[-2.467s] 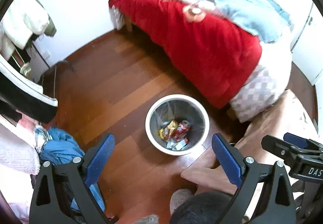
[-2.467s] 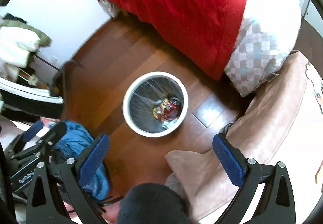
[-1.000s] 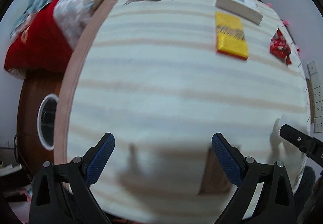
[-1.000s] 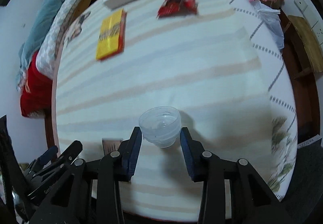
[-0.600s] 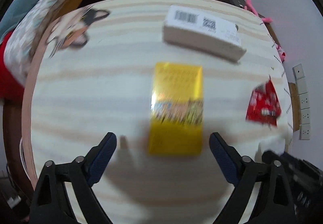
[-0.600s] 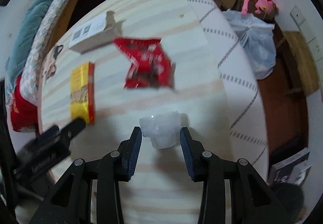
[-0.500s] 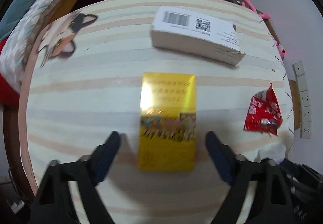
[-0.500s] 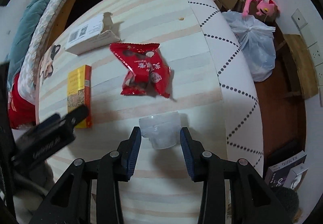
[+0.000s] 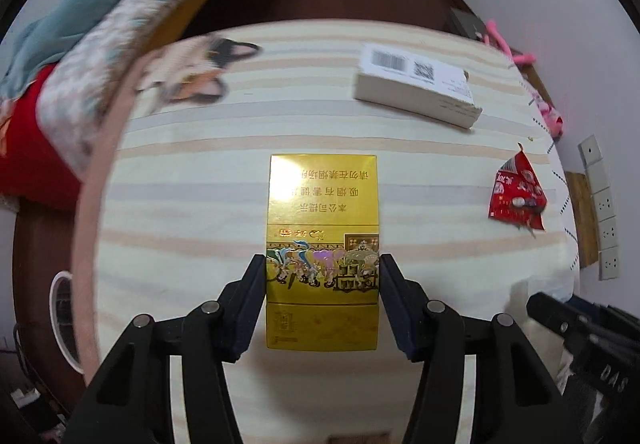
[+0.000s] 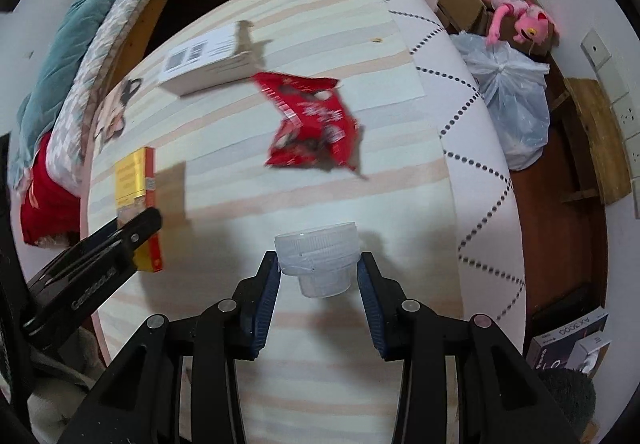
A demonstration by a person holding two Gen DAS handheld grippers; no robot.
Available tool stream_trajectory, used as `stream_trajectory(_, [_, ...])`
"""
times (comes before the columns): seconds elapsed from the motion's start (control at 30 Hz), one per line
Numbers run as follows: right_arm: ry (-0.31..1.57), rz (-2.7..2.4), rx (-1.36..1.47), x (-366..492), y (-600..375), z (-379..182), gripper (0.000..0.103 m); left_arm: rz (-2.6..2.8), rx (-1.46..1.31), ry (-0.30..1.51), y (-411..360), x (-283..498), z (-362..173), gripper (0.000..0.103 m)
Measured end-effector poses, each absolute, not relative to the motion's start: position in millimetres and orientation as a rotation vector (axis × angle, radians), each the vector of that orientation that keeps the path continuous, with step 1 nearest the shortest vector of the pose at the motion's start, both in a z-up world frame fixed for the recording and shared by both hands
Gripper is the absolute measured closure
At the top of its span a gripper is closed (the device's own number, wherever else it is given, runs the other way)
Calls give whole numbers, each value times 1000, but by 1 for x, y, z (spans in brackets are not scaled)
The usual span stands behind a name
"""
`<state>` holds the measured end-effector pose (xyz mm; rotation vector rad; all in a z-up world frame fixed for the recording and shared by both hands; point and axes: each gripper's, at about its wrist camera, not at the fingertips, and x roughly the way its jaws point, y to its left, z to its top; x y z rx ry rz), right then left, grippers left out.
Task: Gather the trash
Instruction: 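Grasp the yellow cigarette box with the left tool while the right tool grasps the clear cup, then carry the cigarette box and clear cup to the wastebasket and open both tools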
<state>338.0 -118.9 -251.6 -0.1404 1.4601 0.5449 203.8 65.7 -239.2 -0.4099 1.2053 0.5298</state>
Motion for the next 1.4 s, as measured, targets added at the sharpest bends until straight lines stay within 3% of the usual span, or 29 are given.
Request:
stream_trajectory(0.47, [1327, 801, -226, 223, -47, -169, 61, 692, -472, 968, 126, 35, -132, 51])
stream_trajectory(0.83, [1310, 1150, -321, 83, 110, -128, 61, 925, -539, 858, 220, -116, -92, 51])
stream_trajectory(1.1, [1339, 1332, -493, -31, 242, -151, 61, 1050, -731, 865, 309, -218, -131, 51])
stream_trajectory(1.4, [1480, 1326, -728, -106, 357, -256, 62, 971, -1114, 1013, 407, -283, -244, 51])
